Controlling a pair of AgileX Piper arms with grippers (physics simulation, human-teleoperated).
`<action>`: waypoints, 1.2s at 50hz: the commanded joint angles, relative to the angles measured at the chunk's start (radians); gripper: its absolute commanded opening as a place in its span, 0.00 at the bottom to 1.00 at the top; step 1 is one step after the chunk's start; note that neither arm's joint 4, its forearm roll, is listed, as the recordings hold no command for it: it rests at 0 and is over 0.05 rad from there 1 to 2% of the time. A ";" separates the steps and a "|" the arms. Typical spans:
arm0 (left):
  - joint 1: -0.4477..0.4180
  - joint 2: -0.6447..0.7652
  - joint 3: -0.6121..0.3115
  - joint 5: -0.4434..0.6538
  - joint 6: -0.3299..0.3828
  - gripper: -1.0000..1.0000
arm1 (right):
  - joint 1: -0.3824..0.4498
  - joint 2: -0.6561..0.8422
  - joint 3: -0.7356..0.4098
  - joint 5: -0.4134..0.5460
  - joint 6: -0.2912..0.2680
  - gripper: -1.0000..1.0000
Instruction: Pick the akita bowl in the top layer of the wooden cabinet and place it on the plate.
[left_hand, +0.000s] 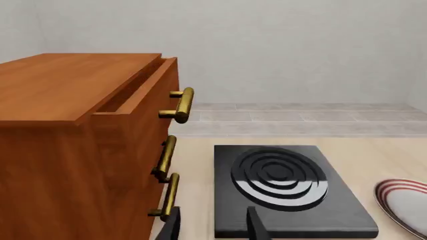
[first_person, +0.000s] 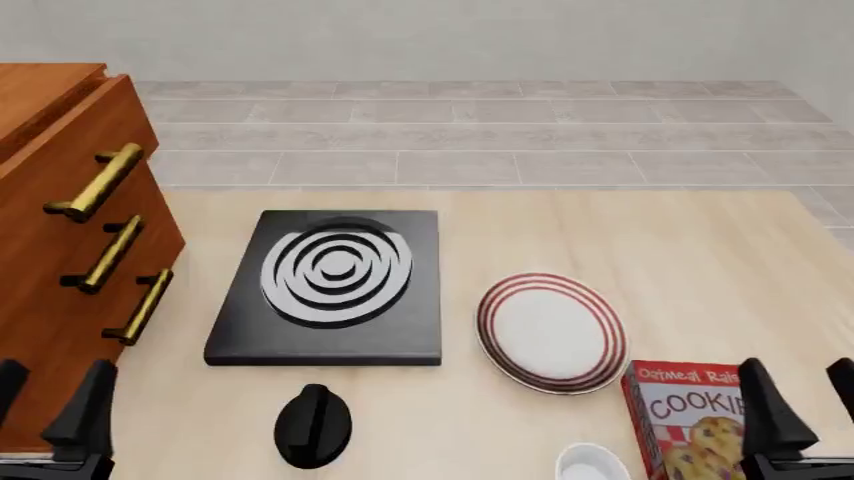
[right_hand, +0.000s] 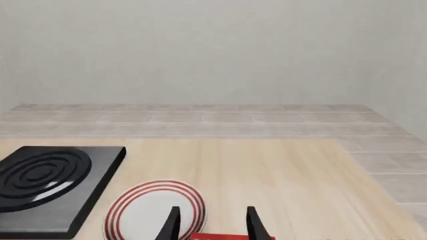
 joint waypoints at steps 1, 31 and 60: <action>0.000 0.005 -0.003 -0.001 -0.006 1.00 | 0.000 0.010 0.000 -0.001 0.001 1.00; 0.005 -0.002 -0.046 -0.007 0.033 1.00 | 0.000 0.008 -0.001 0.002 -0.001 1.00; -0.077 -0.002 -0.438 0.345 0.056 1.00 | 0.007 0.008 -0.002 0.003 -0.003 1.00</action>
